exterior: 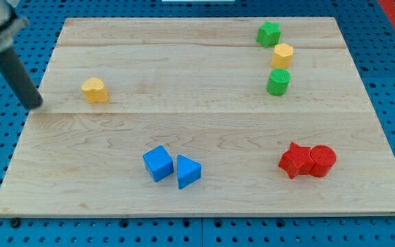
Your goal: Move the yellow heart below the green circle
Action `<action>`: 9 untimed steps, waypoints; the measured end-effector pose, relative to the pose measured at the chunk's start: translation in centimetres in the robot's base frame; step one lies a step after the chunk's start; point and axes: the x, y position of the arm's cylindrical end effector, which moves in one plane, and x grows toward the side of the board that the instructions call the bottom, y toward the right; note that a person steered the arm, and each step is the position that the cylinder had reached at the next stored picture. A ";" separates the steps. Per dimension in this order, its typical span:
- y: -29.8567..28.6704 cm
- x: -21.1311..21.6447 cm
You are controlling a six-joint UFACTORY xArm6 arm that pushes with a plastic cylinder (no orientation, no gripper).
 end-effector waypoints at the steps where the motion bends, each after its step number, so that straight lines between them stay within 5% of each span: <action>1: 7.6 -2.7; 4: 13.1 -0.9; 5: 20.3 1.4; 6: 15.1 2.1; 8: 32.1 2.8; 9: 33.3 3.9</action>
